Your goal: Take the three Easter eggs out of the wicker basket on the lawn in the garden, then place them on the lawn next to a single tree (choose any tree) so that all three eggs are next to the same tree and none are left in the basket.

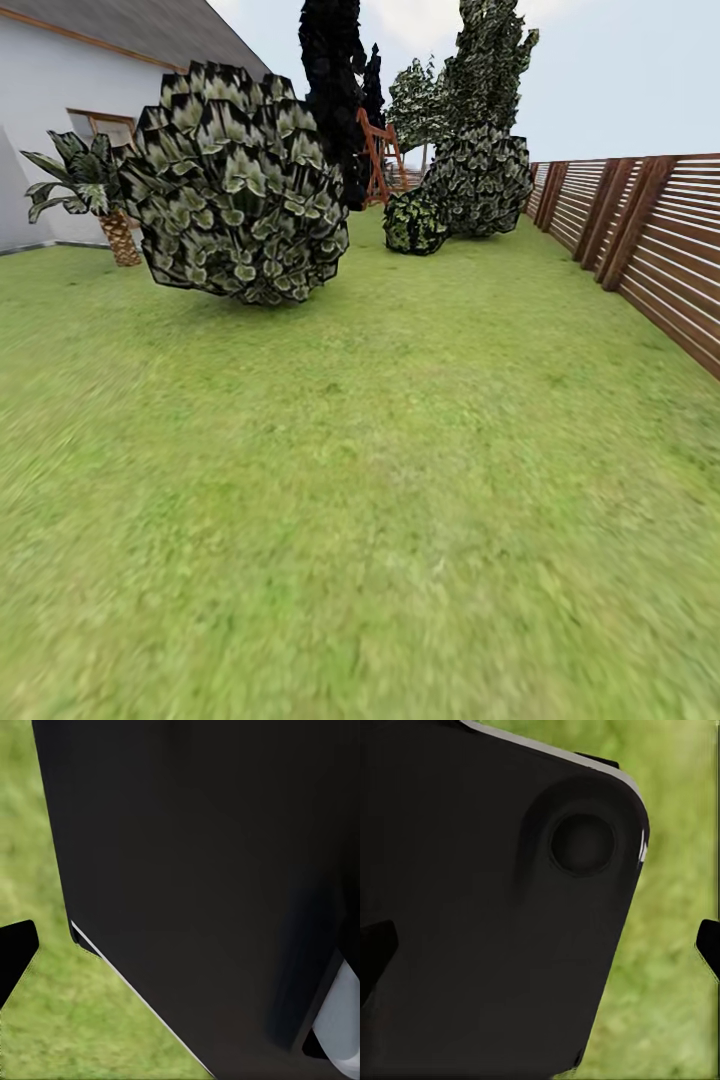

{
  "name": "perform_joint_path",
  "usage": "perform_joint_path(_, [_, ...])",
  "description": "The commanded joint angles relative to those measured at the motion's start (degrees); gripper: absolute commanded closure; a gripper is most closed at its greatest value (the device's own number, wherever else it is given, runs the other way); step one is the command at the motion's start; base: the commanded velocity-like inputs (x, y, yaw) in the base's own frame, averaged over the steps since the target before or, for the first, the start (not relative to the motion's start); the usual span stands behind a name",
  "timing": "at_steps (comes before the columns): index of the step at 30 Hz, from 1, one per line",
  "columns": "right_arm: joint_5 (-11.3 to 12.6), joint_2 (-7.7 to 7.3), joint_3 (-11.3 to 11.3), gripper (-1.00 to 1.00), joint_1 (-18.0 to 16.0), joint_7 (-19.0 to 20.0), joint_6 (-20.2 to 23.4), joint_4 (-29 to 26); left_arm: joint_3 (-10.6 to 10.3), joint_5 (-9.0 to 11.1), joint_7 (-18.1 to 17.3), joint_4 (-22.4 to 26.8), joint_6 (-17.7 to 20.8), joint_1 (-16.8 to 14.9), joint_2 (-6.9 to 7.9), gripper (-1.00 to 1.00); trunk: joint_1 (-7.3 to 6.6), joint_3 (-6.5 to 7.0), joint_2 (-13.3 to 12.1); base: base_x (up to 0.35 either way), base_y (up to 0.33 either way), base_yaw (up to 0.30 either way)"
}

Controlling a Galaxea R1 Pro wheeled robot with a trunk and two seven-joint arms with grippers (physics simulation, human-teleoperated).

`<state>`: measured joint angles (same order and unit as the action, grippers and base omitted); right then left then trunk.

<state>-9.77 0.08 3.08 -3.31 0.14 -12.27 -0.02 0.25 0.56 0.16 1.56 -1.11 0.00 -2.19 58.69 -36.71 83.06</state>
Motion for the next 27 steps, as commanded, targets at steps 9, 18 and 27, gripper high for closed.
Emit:
perform_joint_path(9, [-0.02, -0.05, 0.28, -1.00, -0.03, 0.04, -0.06, 0.10, 0.02, 0.06, 0.02, 0.01, -0.12, 0.00, -0.01, -1.00, 0.03, -0.04, 0.02, 0.341, 0.000, 0.000])
perform_joint_path(18, [-0.23, -0.15, 0.34, -1.00, -0.03, -0.02, 0.07, 0.16, 0.02, 0.06, 0.02, -0.04, -0.12, 0.00, -0.01, -1.00, 0.03, -0.04, 0.02, 0.341, 0.000, 0.000])
perform_joint_path(27, [0.00, -0.44, 0.26, -1.00, -0.03, -0.05, -0.29, 0.10, 0.02, 0.06, 0.02, 0.01, -0.12, 0.00, -0.01, -1.00, 0.03, -0.04, 0.02, 0.341, 0.000, 0.000])
